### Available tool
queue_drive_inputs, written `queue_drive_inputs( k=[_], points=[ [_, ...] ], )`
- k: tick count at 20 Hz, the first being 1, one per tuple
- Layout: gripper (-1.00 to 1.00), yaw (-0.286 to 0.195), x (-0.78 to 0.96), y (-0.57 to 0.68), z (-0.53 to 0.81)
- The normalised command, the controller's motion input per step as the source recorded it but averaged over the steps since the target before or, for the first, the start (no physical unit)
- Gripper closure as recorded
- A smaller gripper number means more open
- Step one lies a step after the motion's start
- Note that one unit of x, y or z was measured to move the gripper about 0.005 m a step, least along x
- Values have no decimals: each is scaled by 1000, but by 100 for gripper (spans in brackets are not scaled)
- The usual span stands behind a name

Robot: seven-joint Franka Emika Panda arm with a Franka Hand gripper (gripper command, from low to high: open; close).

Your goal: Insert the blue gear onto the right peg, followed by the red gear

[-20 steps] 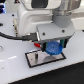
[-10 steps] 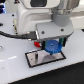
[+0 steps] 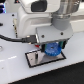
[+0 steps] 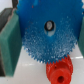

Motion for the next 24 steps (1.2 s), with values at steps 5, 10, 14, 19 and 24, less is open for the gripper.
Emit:
queue_drive_inputs(
  k=[5, 10, 14, 19, 24],
  points=[
    [100, 0, 318, 32, -109],
    [100, 0, 254, 32, -91],
    [-100, 0, 180, 127, 47],
    [-100, 0, 19, 237, 436],
    [-100, 0, -93, 192, 519]
  ],
)
